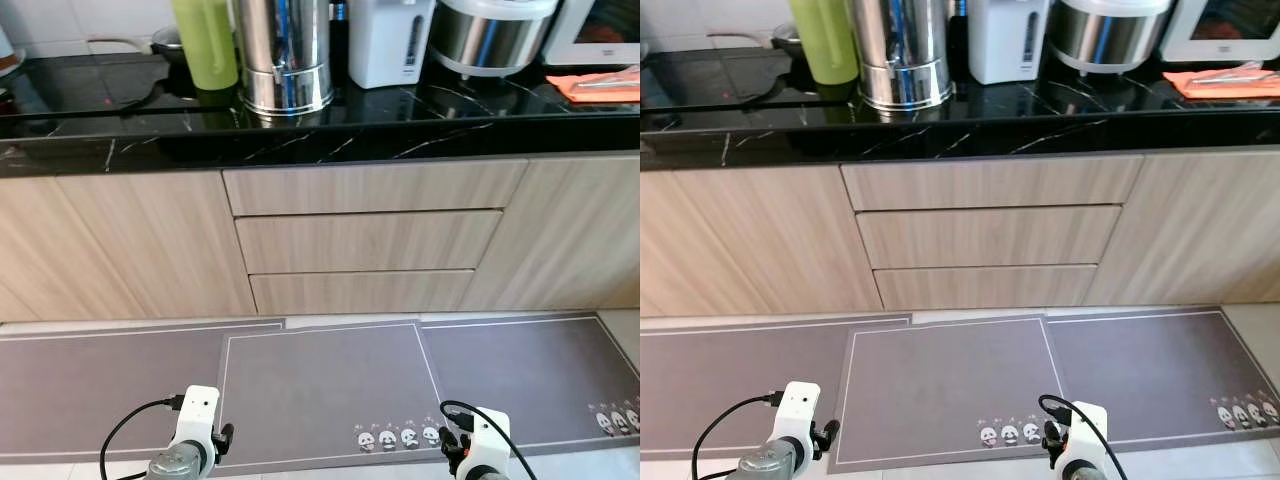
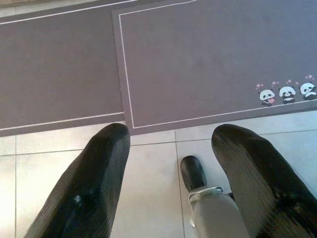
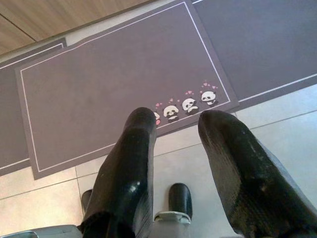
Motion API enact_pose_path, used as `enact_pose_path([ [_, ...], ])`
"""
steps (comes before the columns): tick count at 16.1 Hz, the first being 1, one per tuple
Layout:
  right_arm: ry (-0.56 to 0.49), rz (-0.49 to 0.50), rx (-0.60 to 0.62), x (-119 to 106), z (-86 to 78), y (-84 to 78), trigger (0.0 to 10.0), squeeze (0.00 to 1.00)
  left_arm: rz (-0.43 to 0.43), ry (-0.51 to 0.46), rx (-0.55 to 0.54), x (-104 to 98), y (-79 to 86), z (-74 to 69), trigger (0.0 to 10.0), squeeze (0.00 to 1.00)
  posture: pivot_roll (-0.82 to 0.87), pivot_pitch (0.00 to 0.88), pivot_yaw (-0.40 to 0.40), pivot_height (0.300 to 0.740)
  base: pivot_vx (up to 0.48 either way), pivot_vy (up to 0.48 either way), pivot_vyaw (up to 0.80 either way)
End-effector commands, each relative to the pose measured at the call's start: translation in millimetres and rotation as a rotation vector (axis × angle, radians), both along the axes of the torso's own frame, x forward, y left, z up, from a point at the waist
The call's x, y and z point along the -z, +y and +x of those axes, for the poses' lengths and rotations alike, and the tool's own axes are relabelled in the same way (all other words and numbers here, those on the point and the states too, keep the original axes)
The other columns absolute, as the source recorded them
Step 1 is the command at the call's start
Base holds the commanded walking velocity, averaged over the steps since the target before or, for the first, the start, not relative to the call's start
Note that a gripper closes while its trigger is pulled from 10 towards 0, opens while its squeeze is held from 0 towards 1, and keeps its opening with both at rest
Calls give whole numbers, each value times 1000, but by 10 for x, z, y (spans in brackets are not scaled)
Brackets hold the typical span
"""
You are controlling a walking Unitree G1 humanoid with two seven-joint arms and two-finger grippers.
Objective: Kitchen organization
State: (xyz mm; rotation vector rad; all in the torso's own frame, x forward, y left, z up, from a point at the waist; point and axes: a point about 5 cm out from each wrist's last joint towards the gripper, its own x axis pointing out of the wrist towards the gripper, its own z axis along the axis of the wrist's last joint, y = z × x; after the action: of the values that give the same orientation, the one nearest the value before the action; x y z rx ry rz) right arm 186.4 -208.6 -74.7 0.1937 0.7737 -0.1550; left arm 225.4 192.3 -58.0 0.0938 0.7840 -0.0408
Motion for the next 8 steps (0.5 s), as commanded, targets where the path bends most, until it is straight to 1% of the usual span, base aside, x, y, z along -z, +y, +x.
enact_pose_path([
  [1, -11, 3, 7, -14, 27, 3, 10000, 0, 10, 29, 6, 39, 15, -61, 10000, 0, -101, 0, 37, 740, 0, 0, 0],
  [6, -7, 7, -2, -13, 30, 8, 10000, 0, 7, 30, -1, 41, 14, -63, 10000, 0, -101, 0, 30, 740, 0, 0, 0],
  [8, -2, 11, -22, -5, 23, 38, 10000, 0, 4, 28, -7, 40, 19, -62, 10000, 0, -100, 0, 25, 740, 0, 0, 0],
])
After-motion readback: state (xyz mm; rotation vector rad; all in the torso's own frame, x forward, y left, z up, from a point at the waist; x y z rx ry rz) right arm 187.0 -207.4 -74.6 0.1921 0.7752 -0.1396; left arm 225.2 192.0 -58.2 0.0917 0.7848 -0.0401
